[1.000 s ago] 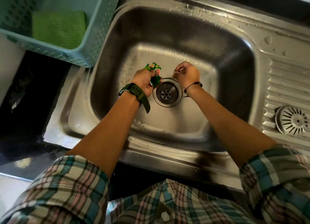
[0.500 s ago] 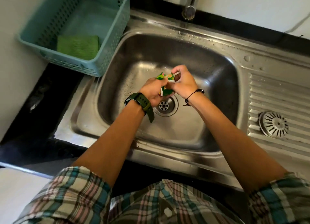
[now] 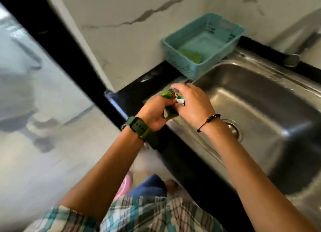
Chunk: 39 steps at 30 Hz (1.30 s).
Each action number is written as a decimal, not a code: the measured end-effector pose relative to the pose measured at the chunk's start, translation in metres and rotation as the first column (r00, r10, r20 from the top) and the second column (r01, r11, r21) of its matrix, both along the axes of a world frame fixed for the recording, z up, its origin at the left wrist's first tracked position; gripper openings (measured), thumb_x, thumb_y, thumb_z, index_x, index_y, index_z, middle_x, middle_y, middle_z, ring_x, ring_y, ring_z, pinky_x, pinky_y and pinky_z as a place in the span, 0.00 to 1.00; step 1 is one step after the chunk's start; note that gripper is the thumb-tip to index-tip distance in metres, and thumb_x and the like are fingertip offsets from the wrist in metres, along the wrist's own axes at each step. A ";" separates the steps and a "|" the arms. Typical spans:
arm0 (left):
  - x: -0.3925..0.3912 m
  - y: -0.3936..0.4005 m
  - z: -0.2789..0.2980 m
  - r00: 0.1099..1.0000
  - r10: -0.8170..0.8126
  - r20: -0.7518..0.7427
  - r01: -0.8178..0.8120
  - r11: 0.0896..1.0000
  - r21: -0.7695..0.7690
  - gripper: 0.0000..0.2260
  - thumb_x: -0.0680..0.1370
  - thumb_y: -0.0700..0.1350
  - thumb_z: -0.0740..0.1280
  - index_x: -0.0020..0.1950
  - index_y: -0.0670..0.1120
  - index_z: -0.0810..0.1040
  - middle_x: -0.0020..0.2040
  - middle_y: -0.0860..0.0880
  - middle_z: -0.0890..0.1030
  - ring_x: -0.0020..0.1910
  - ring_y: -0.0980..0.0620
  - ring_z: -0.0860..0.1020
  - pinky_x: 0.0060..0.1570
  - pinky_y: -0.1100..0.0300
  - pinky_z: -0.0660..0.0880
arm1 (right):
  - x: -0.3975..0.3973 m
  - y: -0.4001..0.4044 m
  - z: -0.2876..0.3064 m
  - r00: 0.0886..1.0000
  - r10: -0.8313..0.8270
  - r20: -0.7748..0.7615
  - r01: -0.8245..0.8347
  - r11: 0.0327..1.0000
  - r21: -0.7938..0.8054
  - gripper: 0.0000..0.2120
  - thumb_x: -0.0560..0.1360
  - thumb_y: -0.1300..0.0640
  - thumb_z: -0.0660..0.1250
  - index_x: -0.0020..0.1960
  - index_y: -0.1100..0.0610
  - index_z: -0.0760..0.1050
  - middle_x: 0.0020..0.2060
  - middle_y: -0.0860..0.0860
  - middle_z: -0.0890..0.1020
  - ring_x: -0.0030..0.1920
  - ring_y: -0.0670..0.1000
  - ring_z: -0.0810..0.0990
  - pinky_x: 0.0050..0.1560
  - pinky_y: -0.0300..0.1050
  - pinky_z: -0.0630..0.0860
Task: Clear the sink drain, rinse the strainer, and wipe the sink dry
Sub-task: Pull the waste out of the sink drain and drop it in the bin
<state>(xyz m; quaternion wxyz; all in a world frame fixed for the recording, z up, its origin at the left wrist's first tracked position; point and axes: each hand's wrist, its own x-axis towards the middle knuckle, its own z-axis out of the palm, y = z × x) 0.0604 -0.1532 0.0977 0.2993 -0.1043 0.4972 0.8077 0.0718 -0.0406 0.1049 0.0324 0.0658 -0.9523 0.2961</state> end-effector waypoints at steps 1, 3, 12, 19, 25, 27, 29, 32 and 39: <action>0.011 -0.024 0.000 0.998 0.065 -0.023 -0.065 0.998 -0.006 0.12 0.77 0.32 0.55 0.46 0.44 0.76 0.35 0.49 0.83 0.33 0.54 0.81 0.34 0.62 0.79 | 0.003 -0.023 0.000 0.993 0.114 -0.009 -0.114 0.993 -0.008 0.25 0.69 0.63 0.66 0.66 0.53 0.70 0.57 0.58 0.77 0.58 0.60 0.75 0.59 0.50 0.71; 0.039 -0.074 -0.004 0.975 0.221 -0.036 -0.223 0.973 -0.064 0.13 0.77 0.31 0.54 0.45 0.43 0.76 0.33 0.50 0.82 0.31 0.55 0.80 0.33 0.63 0.79 | 0.013 -0.073 -0.005 0.944 0.328 0.011 -0.328 0.944 -0.028 0.26 0.69 0.63 0.65 0.67 0.52 0.70 0.55 0.59 0.76 0.56 0.62 0.75 0.56 0.52 0.72; 0.149 -0.213 -0.053 0.858 0.491 0.151 -0.476 0.871 -0.122 0.12 0.77 0.31 0.52 0.50 0.41 0.73 0.42 0.43 0.76 0.41 0.49 0.75 0.37 0.60 0.80 | 0.074 -0.229 -0.060 0.704 0.655 0.274 -0.676 0.737 -0.024 0.15 0.70 0.62 0.65 0.56 0.58 0.74 0.55 0.60 0.77 0.56 0.61 0.75 0.53 0.48 0.71; 0.161 -0.283 -0.122 0.849 0.459 0.263 -0.461 0.886 -0.059 0.11 0.77 0.32 0.52 0.45 0.40 0.73 0.41 0.42 0.75 0.42 0.48 0.75 0.45 0.56 0.76 | 0.084 -0.301 -0.121 0.641 0.667 0.380 -0.742 0.665 0.083 0.10 0.69 0.66 0.63 0.50 0.60 0.74 0.50 0.60 0.76 0.52 0.61 0.76 0.44 0.46 0.69; 0.145 -0.342 -0.229 0.749 0.554 0.365 -0.553 0.825 -0.117 0.12 0.77 0.30 0.51 0.41 0.39 0.72 0.38 0.42 0.74 0.38 0.47 0.74 0.43 0.56 0.73 | 0.071 -0.370 -0.230 0.612 0.581 0.536 -0.682 0.731 -0.014 0.10 0.68 0.68 0.63 0.48 0.62 0.77 0.46 0.60 0.81 0.49 0.58 0.78 0.46 0.45 0.70; 0.140 -0.353 -0.283 0.727 0.575 0.376 -0.547 0.815 -0.191 0.12 0.77 0.30 0.53 0.40 0.39 0.74 0.36 0.43 0.76 0.37 0.48 0.75 0.42 0.56 0.73 | 0.065 -0.386 -0.282 0.572 0.539 0.619 -0.640 0.765 -0.075 0.08 0.68 0.69 0.63 0.43 0.61 0.79 0.37 0.53 0.79 0.43 0.52 0.75 0.41 0.40 0.66; 0.139 -0.362 -0.338 0.681 0.612 0.401 -0.532 0.791 -0.303 0.10 0.76 0.31 0.57 0.39 0.40 0.76 0.34 0.44 0.76 0.35 0.48 0.74 0.38 0.57 0.72 | 0.060 -0.394 -0.338 0.541 0.489 0.684 -0.628 0.776 -0.058 0.11 0.68 0.69 0.63 0.32 0.56 0.73 0.29 0.49 0.73 0.40 0.52 0.71 0.36 0.38 0.60; 0.134 -0.370 -0.431 0.575 0.668 0.472 -0.547 0.743 -0.386 0.06 0.75 0.36 0.62 0.40 0.41 0.76 0.37 0.42 0.77 0.35 0.47 0.74 0.37 0.55 0.74 | 0.051 -0.400 -0.430 0.513 0.409 0.755 -0.635 0.773 0.012 0.05 0.70 0.67 0.63 0.38 0.59 0.73 0.38 0.60 0.80 0.44 0.58 0.75 0.40 0.44 0.65; 0.125 -0.366 -0.587 0.354 0.754 0.553 -0.600 0.637 -0.484 0.16 0.79 0.55 0.55 0.43 0.44 0.72 0.40 0.46 0.74 0.38 0.50 0.72 0.43 0.57 0.72 | 0.045 -0.404 -0.601 0.546 0.290 0.786 -0.592 0.798 0.116 0.07 0.71 0.65 0.64 0.49 0.61 0.76 0.50 0.62 0.81 0.53 0.61 0.78 0.51 0.49 0.74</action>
